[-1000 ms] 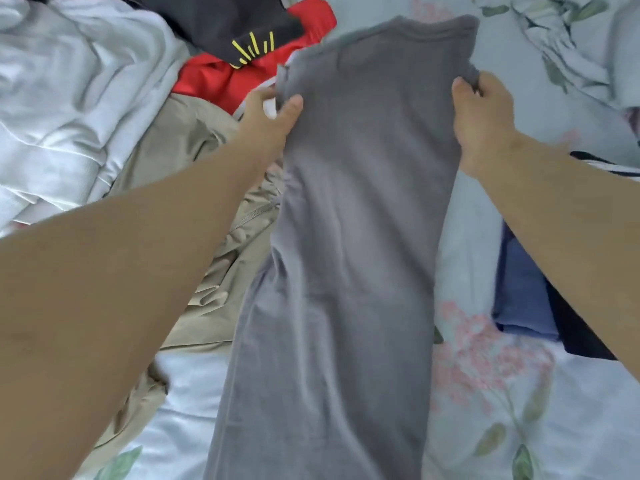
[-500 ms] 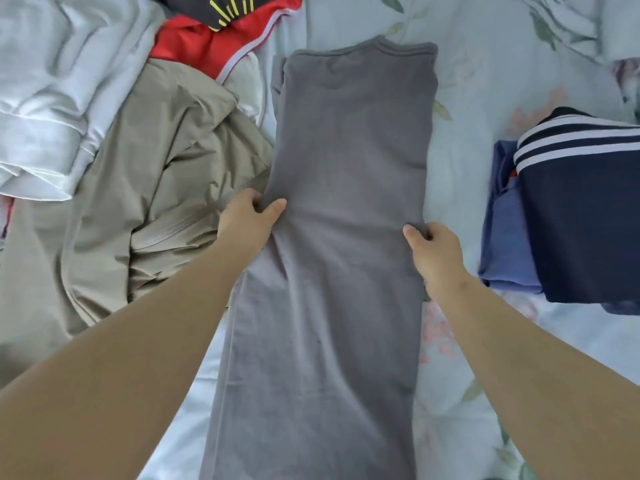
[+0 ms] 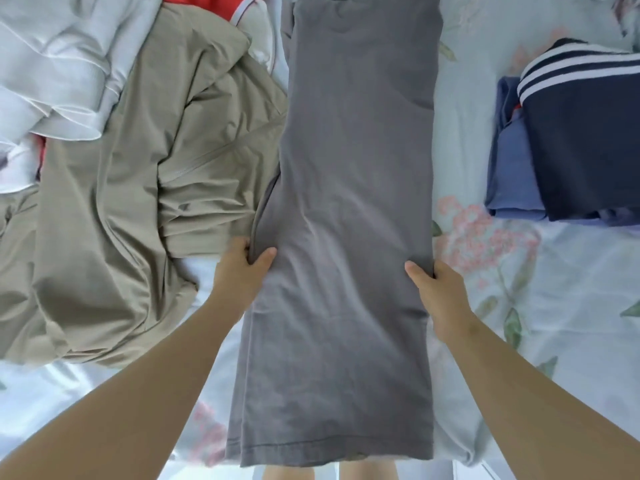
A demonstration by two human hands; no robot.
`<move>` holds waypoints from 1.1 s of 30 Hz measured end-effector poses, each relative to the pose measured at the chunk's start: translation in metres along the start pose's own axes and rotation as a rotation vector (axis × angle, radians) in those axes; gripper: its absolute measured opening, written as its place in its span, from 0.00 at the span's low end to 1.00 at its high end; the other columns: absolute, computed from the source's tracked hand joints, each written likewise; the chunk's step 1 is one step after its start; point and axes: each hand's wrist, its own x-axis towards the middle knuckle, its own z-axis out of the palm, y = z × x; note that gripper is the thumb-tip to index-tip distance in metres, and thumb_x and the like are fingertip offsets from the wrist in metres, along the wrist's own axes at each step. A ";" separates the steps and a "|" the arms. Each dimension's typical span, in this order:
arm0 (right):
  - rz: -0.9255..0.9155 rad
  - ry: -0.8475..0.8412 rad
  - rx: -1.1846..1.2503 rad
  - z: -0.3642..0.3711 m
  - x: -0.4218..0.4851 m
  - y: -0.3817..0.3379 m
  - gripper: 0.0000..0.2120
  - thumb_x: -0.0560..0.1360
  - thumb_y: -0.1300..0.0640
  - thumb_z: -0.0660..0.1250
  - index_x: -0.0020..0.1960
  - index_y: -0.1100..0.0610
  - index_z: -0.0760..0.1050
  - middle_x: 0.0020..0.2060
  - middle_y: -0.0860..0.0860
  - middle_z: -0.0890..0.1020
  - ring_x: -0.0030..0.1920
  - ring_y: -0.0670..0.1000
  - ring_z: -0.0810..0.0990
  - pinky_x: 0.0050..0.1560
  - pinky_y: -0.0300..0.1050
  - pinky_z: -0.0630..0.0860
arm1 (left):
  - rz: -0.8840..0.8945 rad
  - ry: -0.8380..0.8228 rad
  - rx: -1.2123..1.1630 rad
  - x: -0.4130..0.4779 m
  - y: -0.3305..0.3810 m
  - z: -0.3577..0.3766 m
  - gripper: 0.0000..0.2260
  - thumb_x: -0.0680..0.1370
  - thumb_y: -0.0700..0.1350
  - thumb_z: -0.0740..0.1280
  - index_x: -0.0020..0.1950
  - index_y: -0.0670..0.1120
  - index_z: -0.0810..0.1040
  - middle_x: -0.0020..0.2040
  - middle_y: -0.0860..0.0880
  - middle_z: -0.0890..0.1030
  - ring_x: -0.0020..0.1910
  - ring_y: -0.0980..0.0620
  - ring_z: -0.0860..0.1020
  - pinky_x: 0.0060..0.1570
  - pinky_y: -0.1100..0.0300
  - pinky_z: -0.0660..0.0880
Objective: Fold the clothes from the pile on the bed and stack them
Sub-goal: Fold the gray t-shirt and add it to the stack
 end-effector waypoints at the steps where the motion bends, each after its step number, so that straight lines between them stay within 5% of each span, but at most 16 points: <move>1: 0.006 -0.015 0.018 0.002 -0.008 0.007 0.07 0.76 0.54 0.67 0.49 0.58 0.73 0.45 0.53 0.79 0.41 0.51 0.77 0.46 0.48 0.75 | 0.015 -0.026 -0.033 -0.011 -0.007 0.000 0.14 0.73 0.49 0.71 0.51 0.49 0.69 0.44 0.52 0.77 0.47 0.46 0.77 0.47 0.52 0.74; 5: 0.024 0.004 0.005 0.010 -0.040 0.041 0.10 0.74 0.56 0.70 0.51 0.55 0.71 0.47 0.50 0.78 0.48 0.53 0.76 0.53 0.49 0.74 | 0.127 0.043 0.067 -0.051 -0.033 0.001 0.22 0.72 0.45 0.73 0.61 0.51 0.66 0.54 0.53 0.72 0.51 0.50 0.75 0.50 0.54 0.72; 9: 0.028 0.037 -0.016 0.012 -0.056 0.060 0.09 0.75 0.54 0.69 0.49 0.57 0.72 0.48 0.54 0.78 0.48 0.55 0.77 0.56 0.53 0.75 | 0.032 0.055 0.250 -0.071 -0.052 0.000 0.18 0.72 0.50 0.73 0.56 0.48 0.70 0.52 0.49 0.67 0.47 0.48 0.72 0.45 0.58 0.68; 15: 0.055 0.057 0.008 0.014 -0.077 0.082 0.17 0.75 0.54 0.67 0.55 0.67 0.73 0.51 0.60 0.79 0.52 0.61 0.78 0.55 0.56 0.76 | -0.092 0.035 0.385 -0.092 -0.064 0.004 0.15 0.73 0.57 0.69 0.49 0.50 0.67 0.53 0.50 0.64 0.48 0.47 0.69 0.60 0.51 0.65; 19: 0.059 0.058 -0.061 0.011 -0.089 0.099 0.14 0.76 0.54 0.66 0.49 0.66 0.73 0.45 0.59 0.78 0.45 0.60 0.76 0.41 0.48 0.73 | -0.027 -0.028 0.274 -0.093 -0.074 -0.010 0.17 0.76 0.50 0.67 0.34 0.46 0.65 0.38 0.47 0.71 0.36 0.47 0.69 0.37 0.56 0.67; 23: 0.046 0.073 -0.099 0.007 -0.101 0.120 0.14 0.78 0.54 0.64 0.49 0.67 0.72 0.45 0.60 0.76 0.47 0.61 0.74 0.41 0.45 0.67 | -0.069 -0.038 0.135 -0.102 -0.082 -0.019 0.09 0.77 0.47 0.67 0.45 0.44 0.69 0.37 0.49 0.72 0.41 0.47 0.71 0.38 0.57 0.67; 27: 0.059 -0.015 -0.063 0.007 -0.110 0.132 0.10 0.74 0.55 0.69 0.49 0.58 0.70 0.43 0.50 0.75 0.44 0.52 0.74 0.44 0.45 0.70 | -0.123 -0.148 0.117 -0.110 -0.094 -0.019 0.19 0.73 0.45 0.72 0.59 0.47 0.66 0.47 0.49 0.76 0.48 0.46 0.76 0.49 0.54 0.74; 31: 0.129 -0.037 -0.093 0.003 -0.114 0.142 0.06 0.74 0.58 0.69 0.44 0.59 0.73 0.41 0.54 0.77 0.39 0.53 0.75 0.35 0.45 0.73 | -0.100 -0.194 0.253 -0.109 -0.101 -0.026 0.09 0.75 0.47 0.70 0.47 0.43 0.73 0.42 0.47 0.77 0.47 0.42 0.77 0.49 0.52 0.74; 33: 0.131 -0.071 -0.157 0.002 -0.109 0.138 0.08 0.72 0.59 0.71 0.49 0.59 0.75 0.44 0.54 0.80 0.44 0.55 0.78 0.43 0.48 0.76 | -0.138 -0.286 0.202 -0.110 -0.099 -0.026 0.12 0.74 0.47 0.71 0.52 0.45 0.74 0.48 0.47 0.79 0.50 0.45 0.78 0.55 0.50 0.75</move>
